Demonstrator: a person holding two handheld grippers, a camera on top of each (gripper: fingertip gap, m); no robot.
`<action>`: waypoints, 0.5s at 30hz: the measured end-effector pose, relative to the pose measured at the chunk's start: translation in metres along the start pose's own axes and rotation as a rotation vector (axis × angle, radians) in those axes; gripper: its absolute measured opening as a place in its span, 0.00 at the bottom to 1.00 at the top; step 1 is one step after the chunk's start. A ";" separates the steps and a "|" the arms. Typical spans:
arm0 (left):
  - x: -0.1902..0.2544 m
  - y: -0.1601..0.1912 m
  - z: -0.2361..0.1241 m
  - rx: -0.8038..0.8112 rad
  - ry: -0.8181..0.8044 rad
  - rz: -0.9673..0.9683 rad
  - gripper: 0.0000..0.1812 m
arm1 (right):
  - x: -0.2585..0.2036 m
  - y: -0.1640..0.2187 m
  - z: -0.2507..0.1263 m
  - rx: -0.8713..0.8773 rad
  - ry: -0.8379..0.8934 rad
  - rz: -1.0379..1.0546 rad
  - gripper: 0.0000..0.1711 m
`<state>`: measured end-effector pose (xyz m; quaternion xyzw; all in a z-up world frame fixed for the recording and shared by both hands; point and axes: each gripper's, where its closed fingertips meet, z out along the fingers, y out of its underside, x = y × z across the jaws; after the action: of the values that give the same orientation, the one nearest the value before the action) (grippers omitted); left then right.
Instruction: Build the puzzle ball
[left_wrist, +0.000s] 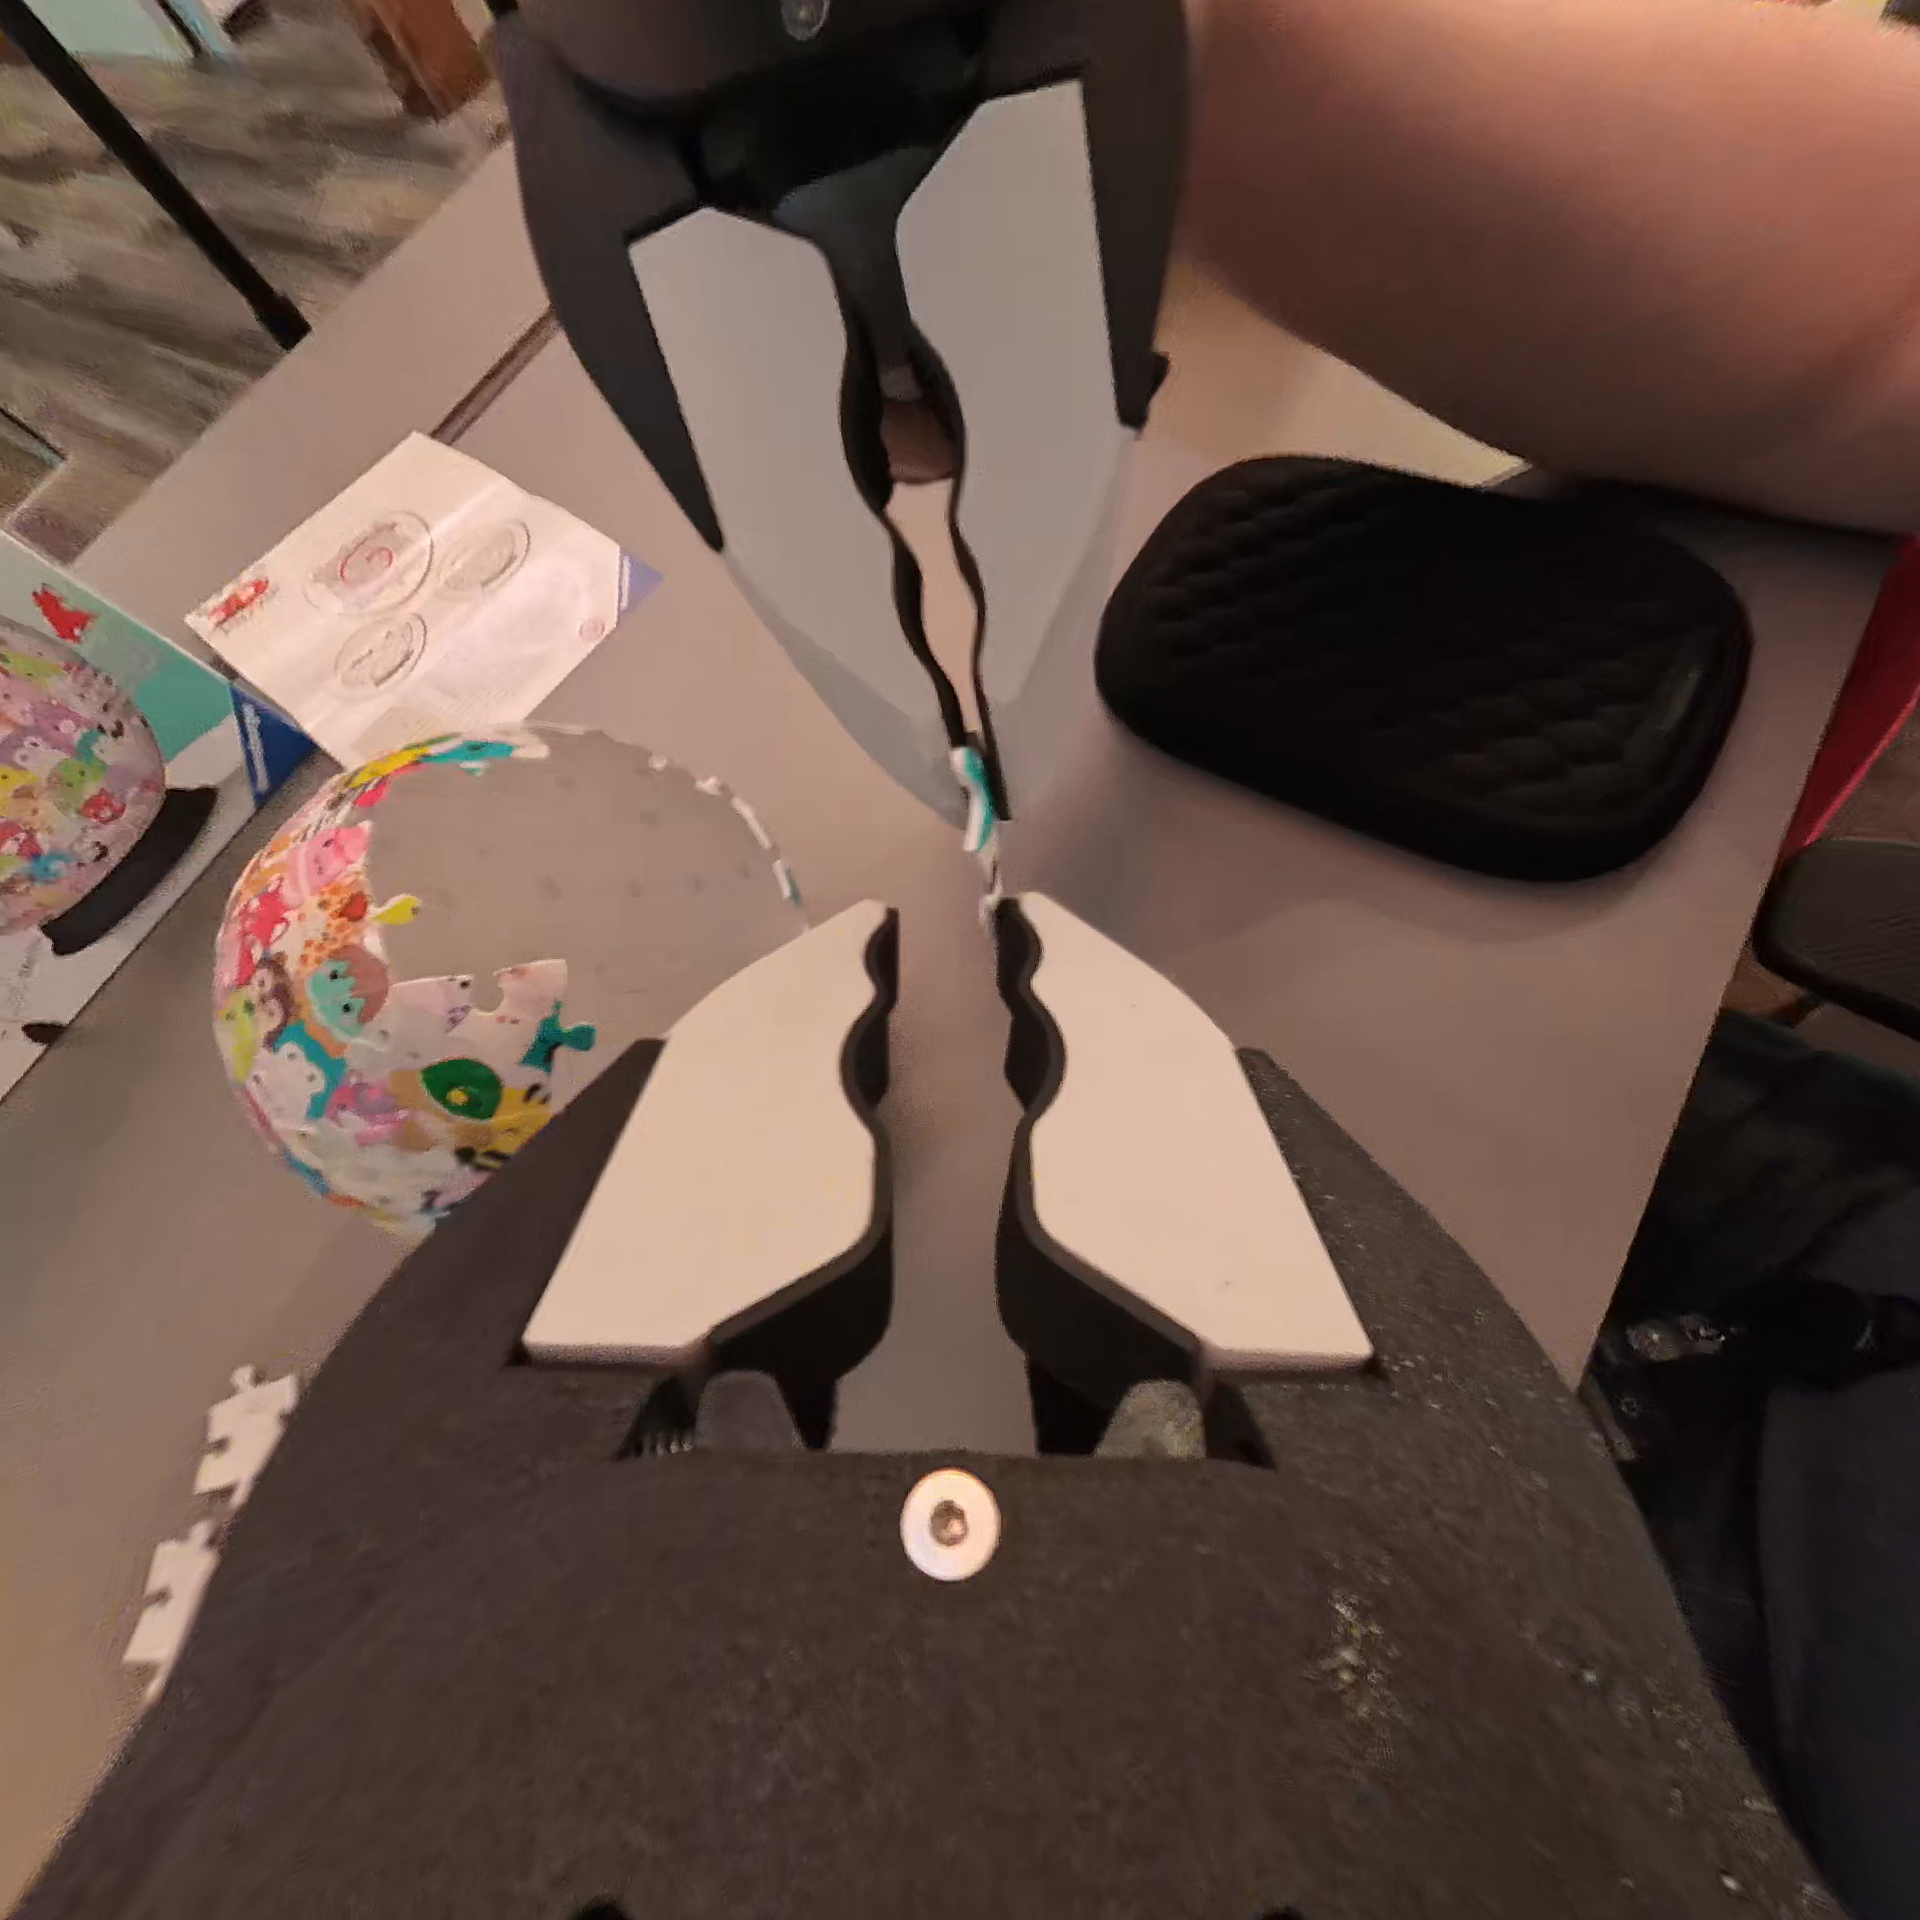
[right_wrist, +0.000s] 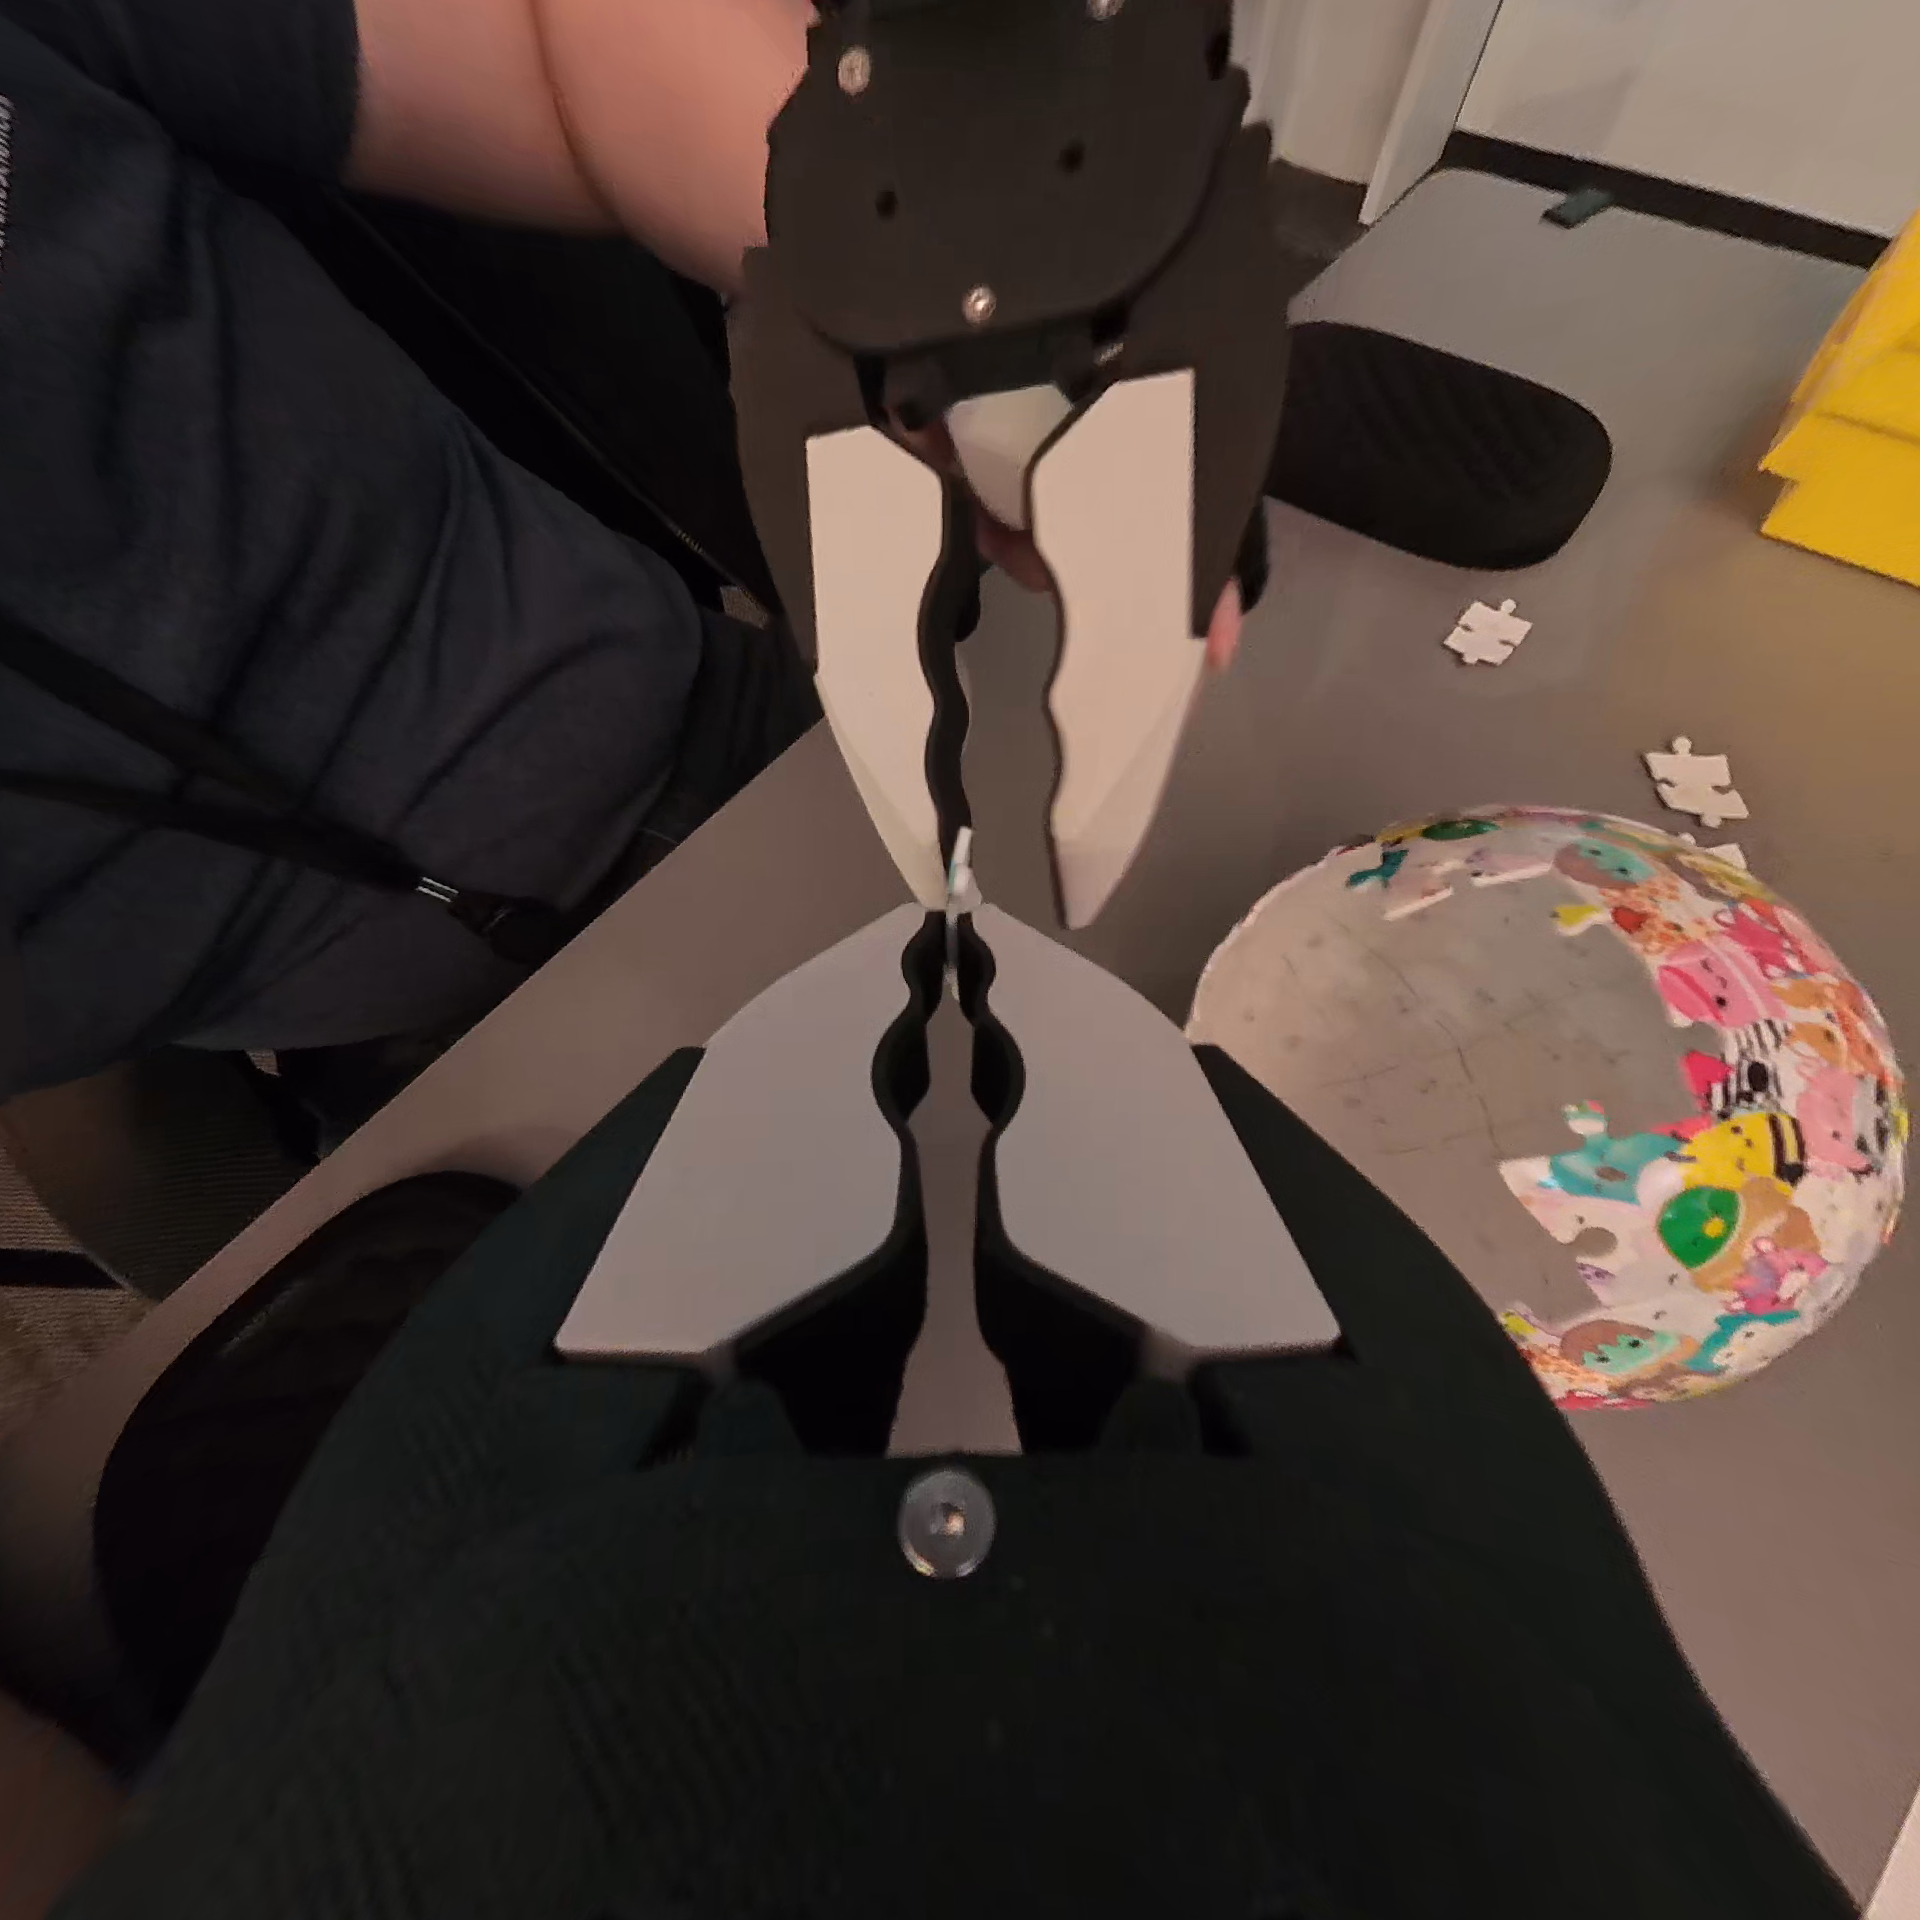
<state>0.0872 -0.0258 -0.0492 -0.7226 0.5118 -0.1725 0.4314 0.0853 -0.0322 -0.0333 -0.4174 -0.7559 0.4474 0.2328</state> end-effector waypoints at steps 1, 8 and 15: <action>0.004 -0.002 0.000 0.023 0.008 0.003 0.05 | -0.001 -0.001 -0.001 0.011 -0.002 -0.003 0.02; 0.012 -0.006 0.000 0.066 0.002 0.010 0.01 | -0.006 -0.005 -0.001 0.055 -0.047 0.004 0.02; 0.021 -0.002 0.001 0.039 0.021 0.008 0.01 | -0.013 -0.018 -0.010 0.016 0.038 -0.111 0.08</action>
<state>0.0978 -0.0435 -0.0522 -0.7100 0.5158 -0.1882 0.4410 0.0920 -0.0425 -0.0120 -0.3816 -0.7696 0.4319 0.2750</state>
